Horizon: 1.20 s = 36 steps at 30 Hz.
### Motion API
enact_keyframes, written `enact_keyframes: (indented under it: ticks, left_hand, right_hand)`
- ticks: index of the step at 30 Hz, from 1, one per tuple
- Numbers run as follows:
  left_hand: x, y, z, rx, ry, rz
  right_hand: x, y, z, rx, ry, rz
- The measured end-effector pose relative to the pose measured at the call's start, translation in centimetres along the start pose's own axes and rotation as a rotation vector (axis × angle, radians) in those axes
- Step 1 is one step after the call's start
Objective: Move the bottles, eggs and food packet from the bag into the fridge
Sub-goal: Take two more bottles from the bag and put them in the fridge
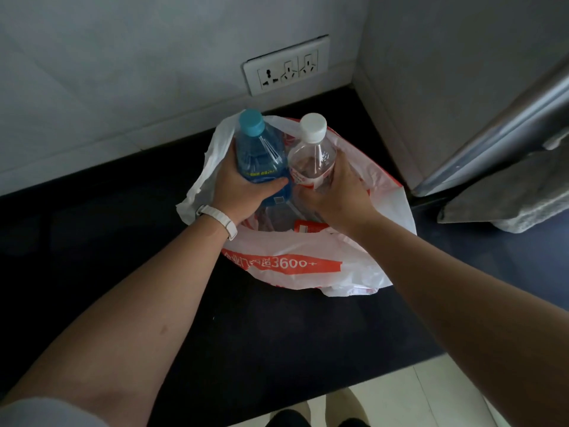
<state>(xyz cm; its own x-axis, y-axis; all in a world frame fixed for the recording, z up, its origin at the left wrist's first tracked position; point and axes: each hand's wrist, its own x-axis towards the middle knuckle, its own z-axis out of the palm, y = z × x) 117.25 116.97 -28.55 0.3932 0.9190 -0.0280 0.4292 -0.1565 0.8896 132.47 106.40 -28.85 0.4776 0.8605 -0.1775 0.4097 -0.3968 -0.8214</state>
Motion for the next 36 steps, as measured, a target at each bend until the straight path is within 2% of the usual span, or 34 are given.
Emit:
enact_keyframes:
  ticks: [6,12,23,29,36]
  left_hand:
    - [-1.8,0.2,0.5,-0.039,-0.053,-0.047]
    - [-3.8,2.3,0.3,-0.138,-0.058,0.143]
    - [-9.4,8.5,-1.1,-0.419,-0.056,0.1]
    - [-13.9,11.7,-3.8,-0.491,0.026,0.114]
    - [-18.4,13.0,-7.5,-0.533,0.16,0.111]
  right_hand:
    - [-1.7,-0.3,-1.7,0.113,-0.029,-0.018]
    - [-3.5,-0.5,-3.9,0.175,0.001,-0.047]
    - [-8.4,-4.8,-8.0,0.365,0.031,-0.155]
    - [-11.6,-8.3,-8.7,0.45,-0.027,-0.279]
    - [-14.2,-11.5,-7.1,0.547,-0.17,-0.371]
